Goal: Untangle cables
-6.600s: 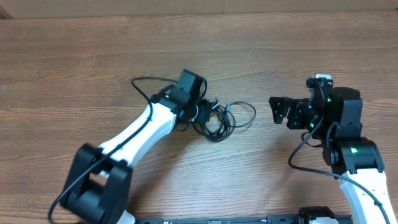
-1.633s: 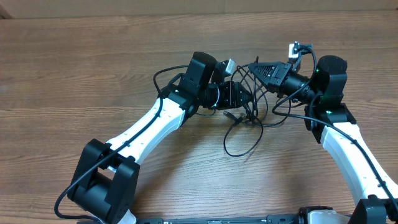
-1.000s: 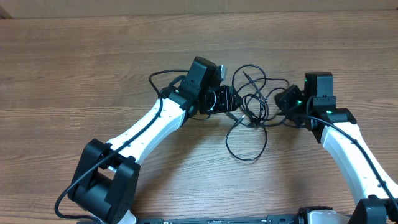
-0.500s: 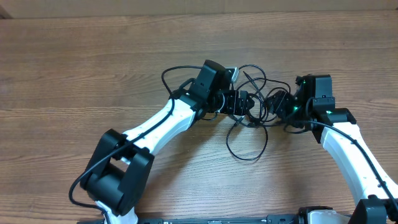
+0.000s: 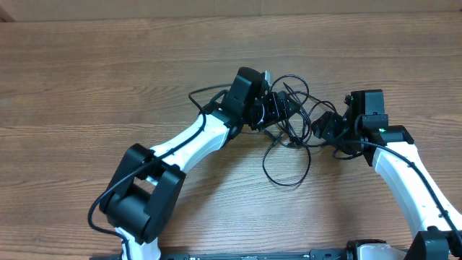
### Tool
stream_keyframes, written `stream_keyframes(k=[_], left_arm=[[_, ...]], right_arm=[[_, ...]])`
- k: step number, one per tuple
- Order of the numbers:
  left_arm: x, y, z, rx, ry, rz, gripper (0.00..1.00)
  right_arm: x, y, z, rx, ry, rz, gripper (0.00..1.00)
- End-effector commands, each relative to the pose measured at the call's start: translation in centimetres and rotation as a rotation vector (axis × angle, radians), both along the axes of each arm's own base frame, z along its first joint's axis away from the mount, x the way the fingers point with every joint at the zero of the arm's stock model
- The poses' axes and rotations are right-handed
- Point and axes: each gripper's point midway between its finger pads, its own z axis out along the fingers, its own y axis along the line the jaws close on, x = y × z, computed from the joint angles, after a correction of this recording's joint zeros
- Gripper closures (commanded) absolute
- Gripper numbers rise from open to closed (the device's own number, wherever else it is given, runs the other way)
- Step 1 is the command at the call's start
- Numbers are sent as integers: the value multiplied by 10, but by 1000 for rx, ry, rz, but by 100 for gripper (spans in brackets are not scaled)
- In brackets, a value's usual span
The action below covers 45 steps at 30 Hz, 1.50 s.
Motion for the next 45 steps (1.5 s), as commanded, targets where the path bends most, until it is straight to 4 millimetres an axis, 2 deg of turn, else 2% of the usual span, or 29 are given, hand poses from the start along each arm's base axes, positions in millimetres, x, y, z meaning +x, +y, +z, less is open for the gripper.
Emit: stream_keyframes(k=[1,5,10,13,16,22,29,34,39,43,45], left_arm=[[-12,-12,-27,-49,245,90,35],[-12,-29,-29,-117,243,53,35],[2,-31,-26,-139,183,87,36],[9,-34,-18,-166,146,92,37],[8,-36,-18,-177,190,125,38],[5,-41,-30,-142,255,261,39],[21,-36,-31,-119,179,368,44],[26,-32,-38,-91,157,414,49],[31,-29,-47,-68,135,456,62],[31,-29,-46,-71,135,453,63],[30,-29,-46,-71,135,453,68]], right_arm=[[6,4,6,23,-26,10,38],[7,9,8,46,-35,27,38],[5,11,8,56,-27,35,39],[6,11,8,56,-28,35,42],[5,12,8,63,-25,39,46],[4,13,8,69,-20,42,47],[0,13,6,69,-5,41,47],[-2,13,5,69,7,41,47],[-5,13,4,68,18,40,48],[-4,13,4,68,17,40,48],[-4,13,4,68,17,41,48]])
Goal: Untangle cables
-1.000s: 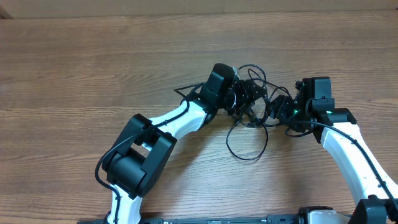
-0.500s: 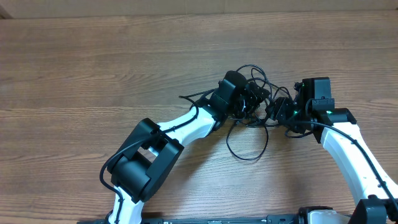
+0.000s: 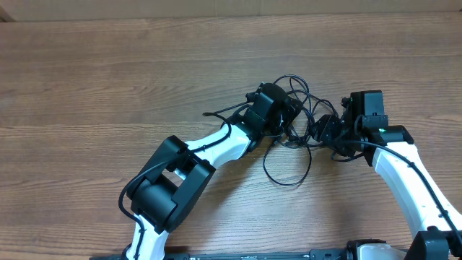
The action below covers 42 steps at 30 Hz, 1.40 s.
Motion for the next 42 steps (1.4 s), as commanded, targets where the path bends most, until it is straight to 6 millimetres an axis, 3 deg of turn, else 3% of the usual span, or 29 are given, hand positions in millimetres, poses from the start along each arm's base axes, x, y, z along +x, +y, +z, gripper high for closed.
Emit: stream_keyframes(k=[1,5,11,13,16,18,20,24,30,36,42], left_arm=[[1,1,-12,27,3,18,69],[3,4,-12,44,-21,1,96],[2,5,-1,68,-122,-172,96],[2,8,10,67,-182,-254,96],[-5,14,42,2,-266,-409,96],[-11,18,61,-38,-301,-479,96],[-17,27,78,-54,-321,-525,96],[-28,28,94,-78,-339,-577,96],[-51,19,111,-133,-382,-684,96],[-67,17,119,-186,-402,-779,96],[-75,23,124,-151,-453,-821,96]], right_arm=[[4,1,4,3,-15,5,48],[4,1,4,2,-15,5,52],[7,-13,1,-69,-20,-29,52],[9,-12,2,-67,-32,-29,51],[16,-10,6,-53,-64,-24,51],[21,1,12,3,-94,3,51],[26,24,27,130,-145,76,51],[29,56,52,301,-230,210,46],[35,64,58,296,-276,237,36],[47,43,48,160,-286,149,49],[55,43,55,159,-333,151,50]])
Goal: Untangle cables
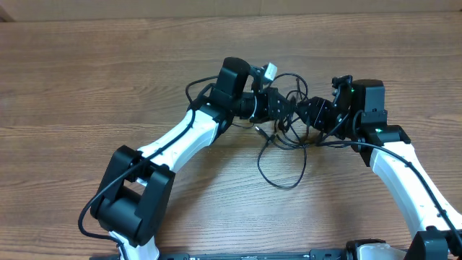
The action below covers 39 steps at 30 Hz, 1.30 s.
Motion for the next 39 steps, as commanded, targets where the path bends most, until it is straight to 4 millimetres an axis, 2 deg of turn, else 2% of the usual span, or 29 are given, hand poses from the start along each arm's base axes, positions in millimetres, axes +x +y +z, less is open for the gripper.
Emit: stream_keyframes(k=[1,5,11,13,15,18,19,21,24,25,26,27,29,31,34,37,39], left_arm=[[-24,-3,31,-55,-108,-120,96],[-29,1,40,-50,-150,-136,96],[-39,10,45,-13,-195,-157,96],[-40,14,45,1,-200,-156,96],[-38,18,47,3,-209,-150,96],[-31,27,54,-2,-231,-127,96],[-28,32,59,-5,-243,-114,96],[-21,43,66,-6,-254,-83,96],[-11,67,74,12,-274,-34,96],[-8,77,72,38,-276,-14,96],[-3,95,65,101,-268,31,96],[0,110,57,159,-264,62,96],[4,134,43,260,-253,109,96],[9,158,30,345,-230,159,96],[15,181,21,403,-199,216,96],[21,189,22,411,-208,240,96],[23,189,22,419,-219,246,96]], right_arm=[[8,-2,5,-21,-33,-16,49],[7,2,5,13,-14,-22,49],[7,24,24,129,-72,90,49],[7,29,30,156,-88,117,63],[7,28,29,148,-85,110,81],[7,24,23,126,-65,86,96],[6,21,19,113,-50,73,96],[4,13,9,70,-11,31,96],[-2,-20,-19,-96,80,-109,96],[-3,-34,-26,-153,106,-164,96],[-7,-59,-36,-240,149,-276,96],[-9,-76,-40,-289,171,-347,96],[-9,-94,-41,-325,179,-408,96],[-8,-104,-41,-320,178,-435,96],[-4,-113,-38,-297,168,-459,96],[3,-108,-31,-243,140,-440,96],[11,-96,-24,-190,96,-382,96]])
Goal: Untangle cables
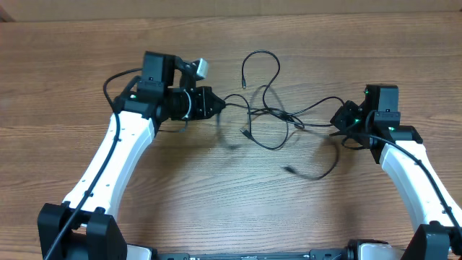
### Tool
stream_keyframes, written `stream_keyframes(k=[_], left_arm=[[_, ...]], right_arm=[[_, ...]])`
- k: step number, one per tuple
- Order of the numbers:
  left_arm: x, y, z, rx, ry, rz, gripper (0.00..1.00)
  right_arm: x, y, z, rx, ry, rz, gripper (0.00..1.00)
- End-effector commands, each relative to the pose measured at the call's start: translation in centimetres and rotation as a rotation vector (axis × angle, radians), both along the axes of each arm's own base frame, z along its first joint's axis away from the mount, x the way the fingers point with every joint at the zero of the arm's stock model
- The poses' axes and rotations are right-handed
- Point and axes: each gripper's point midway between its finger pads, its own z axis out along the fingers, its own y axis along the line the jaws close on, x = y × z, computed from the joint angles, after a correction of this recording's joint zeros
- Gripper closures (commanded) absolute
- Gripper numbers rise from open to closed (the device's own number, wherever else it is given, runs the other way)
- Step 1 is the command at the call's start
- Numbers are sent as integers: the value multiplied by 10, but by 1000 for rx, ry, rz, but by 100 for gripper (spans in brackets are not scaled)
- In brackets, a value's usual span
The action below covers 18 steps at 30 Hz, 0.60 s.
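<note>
Thin black cables (271, 115) stretch in a loose tangle between my two grippers at mid-table. My left gripper (215, 104) is on the left, shut on a cable end that runs right from its tips. At the right, my right gripper (338, 118) is shut on the other side of the tangle. One loop (261, 66) rises toward the far edge with a free end (243, 83). Another strand (317, 172) curves toward the near side and ends in a small plug (287, 170). The knot of crossings lies around the middle (253, 119).
The wooden table (86, 58) carries only the cables and both arms. A small white-grey block (200, 68) sits by the left wrist. The white left forearm (108, 166) and right forearm (411, 180) reach in from the near edge.
The grippers, close together over a tight bundle before, now stand far apart, left gripper well to the left and right gripper further right. The bundle has spread into long strands between them.
At first both grippers were buried in a compact tangle at mid-table, right gripper on its right side. The left gripper then sat deeper in the bundle, then on its left with the right gripper close. Now the two are wide apart and the cables are drawn out.
</note>
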Motion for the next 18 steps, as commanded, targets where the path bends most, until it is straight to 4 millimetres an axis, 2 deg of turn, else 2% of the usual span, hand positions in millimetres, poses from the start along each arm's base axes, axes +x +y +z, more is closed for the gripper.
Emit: stream_keyframes(k=[1,4,8,10,11,12,14,15,16,18], left_arm=[[8,12,3,79,-78,28,94],[12,26,-8,176,-71,89,96],[16,52,-23,304,-29,206,95],[13,60,-28,347,-8,234,71],[11,61,-30,353,0,231,55],[10,61,-30,355,5,230,52],[9,62,-31,360,12,231,52],[9,64,-32,368,14,236,52],[8,65,-33,378,16,240,51],[8,65,-33,376,19,238,48]], right_arm=[[16,14,17,52,-90,91,97],[28,35,36,104,-197,227,96],[34,38,50,115,-237,246,96],[33,48,55,135,-254,312,96],[30,51,54,142,-250,336,96],[27,52,52,143,-238,349,96],[19,53,44,147,-195,356,93],[14,53,40,143,-172,365,87],[9,52,34,134,-141,368,75],[1,47,25,115,-86,347,71]])
